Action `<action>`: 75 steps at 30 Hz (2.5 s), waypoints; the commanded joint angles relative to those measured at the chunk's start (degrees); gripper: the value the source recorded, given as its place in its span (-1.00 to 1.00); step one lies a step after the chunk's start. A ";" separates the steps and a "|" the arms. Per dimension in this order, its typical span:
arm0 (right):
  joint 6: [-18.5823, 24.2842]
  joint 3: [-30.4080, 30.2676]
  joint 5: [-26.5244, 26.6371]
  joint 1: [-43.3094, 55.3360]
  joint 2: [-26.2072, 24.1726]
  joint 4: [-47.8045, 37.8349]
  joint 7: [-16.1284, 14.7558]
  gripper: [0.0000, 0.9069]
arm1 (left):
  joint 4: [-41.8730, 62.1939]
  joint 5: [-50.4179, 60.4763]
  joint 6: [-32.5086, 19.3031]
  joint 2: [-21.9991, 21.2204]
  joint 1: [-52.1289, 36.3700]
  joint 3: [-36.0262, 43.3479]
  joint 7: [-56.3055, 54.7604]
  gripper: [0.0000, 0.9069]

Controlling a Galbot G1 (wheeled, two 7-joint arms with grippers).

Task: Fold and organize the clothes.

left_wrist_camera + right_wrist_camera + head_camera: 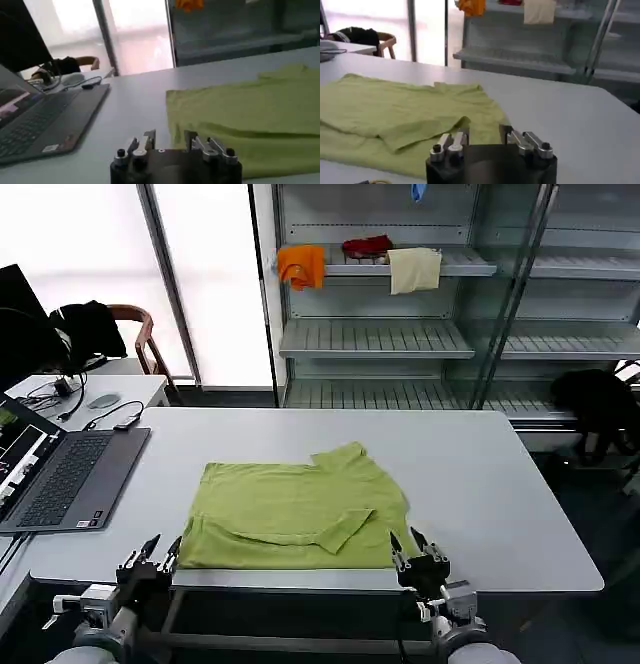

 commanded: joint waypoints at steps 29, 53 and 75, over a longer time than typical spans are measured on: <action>1.16 -2.53 3.12 50.00 12.47 -61.23 -0.81 1.00 | 45.22 -4.96 1.48 9.08 -45.08 17.75 6.95 1.00; 1.60 -2.52 0.83 49.38 12.30 -63.16 -0.37 0.53 | 46.78 -2.42 1.42 6.71 -45.03 19.60 7.29 1.00; 1.88 -2.97 0.60 46.53 13.22 -59.09 -1.99 -1.00 | 44.78 -2.10 1.33 6.46 -44.01 19.46 9.58 -1.00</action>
